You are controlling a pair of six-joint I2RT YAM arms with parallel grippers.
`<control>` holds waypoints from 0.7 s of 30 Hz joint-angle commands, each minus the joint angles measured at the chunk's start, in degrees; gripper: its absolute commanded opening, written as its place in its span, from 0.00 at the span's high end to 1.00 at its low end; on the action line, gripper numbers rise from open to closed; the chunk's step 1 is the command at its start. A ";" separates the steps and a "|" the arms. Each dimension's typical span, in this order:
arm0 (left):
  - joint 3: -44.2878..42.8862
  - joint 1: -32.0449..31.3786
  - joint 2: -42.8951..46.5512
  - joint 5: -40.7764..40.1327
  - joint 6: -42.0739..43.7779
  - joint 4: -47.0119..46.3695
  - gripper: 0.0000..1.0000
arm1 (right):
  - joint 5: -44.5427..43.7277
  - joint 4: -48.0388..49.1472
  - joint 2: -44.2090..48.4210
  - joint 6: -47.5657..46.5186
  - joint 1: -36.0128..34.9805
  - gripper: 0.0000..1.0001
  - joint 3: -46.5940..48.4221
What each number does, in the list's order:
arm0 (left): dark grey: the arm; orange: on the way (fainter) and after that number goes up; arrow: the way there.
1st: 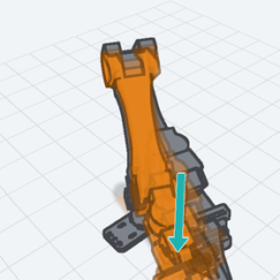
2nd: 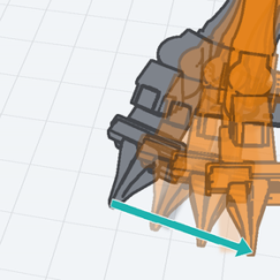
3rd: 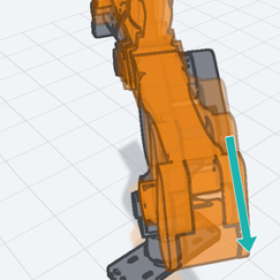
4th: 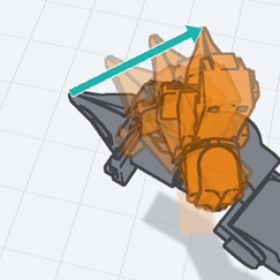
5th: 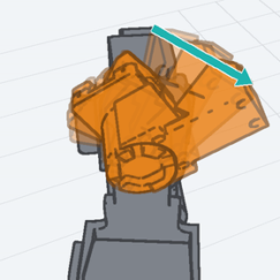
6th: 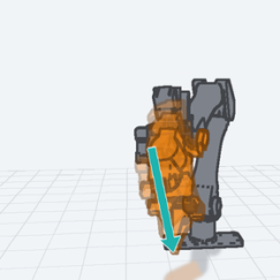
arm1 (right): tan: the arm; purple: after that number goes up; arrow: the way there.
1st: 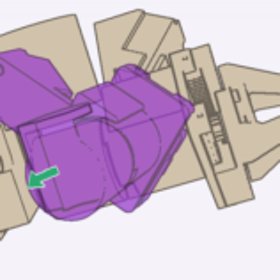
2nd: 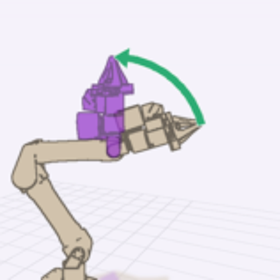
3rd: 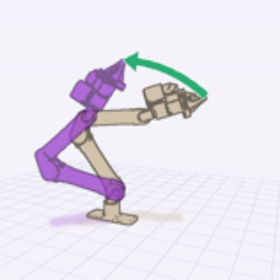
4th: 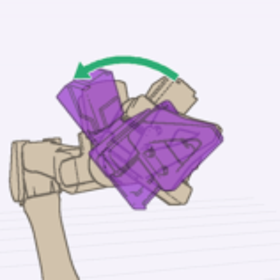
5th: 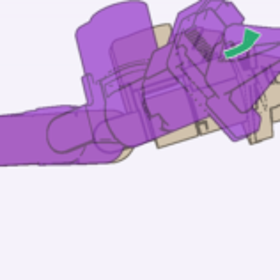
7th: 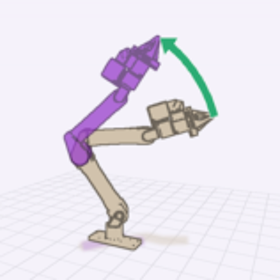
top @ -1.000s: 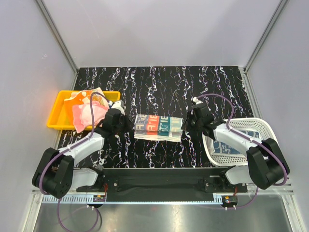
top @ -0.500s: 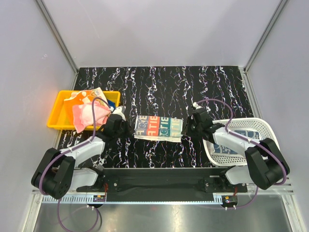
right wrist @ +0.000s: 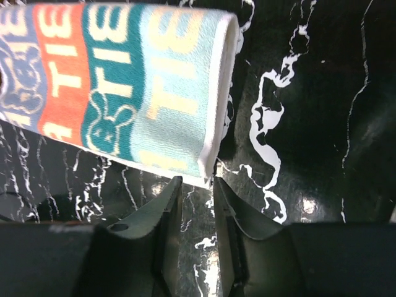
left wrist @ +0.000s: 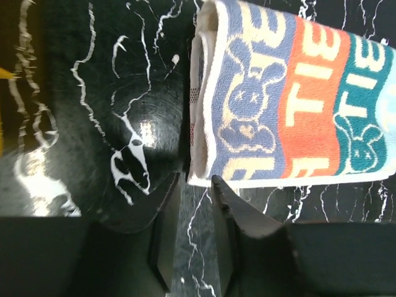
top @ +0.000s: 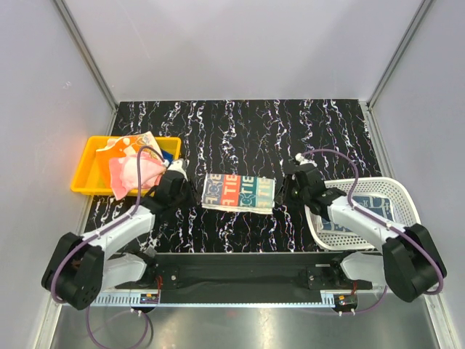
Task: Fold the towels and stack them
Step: Fold the towel
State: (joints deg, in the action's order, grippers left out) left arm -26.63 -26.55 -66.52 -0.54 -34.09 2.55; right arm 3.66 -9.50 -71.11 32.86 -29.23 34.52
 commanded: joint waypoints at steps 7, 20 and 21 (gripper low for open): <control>-15.10 -4.82 -2.70 -5.18 1.04 7.56 0.70 | -4.54 -3.87 -1.12 1.41 -2.75 0.70 9.33; -12.49 -11.16 -18.83 -11.76 -7.30 4.22 0.79 | -4.89 5.54 -10.19 7.21 -8.20 0.79 0.74; -11.00 -11.07 -18.47 -12.64 -8.27 4.40 0.79 | -5.15 6.15 -9.67 8.00 -8.47 0.79 -0.06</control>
State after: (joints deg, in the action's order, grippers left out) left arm -40.56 -37.01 -86.61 -8.34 -38.50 7.46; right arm 0.47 -6.68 -82.06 37.98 -35.83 36.80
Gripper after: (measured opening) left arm 0.209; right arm 0.216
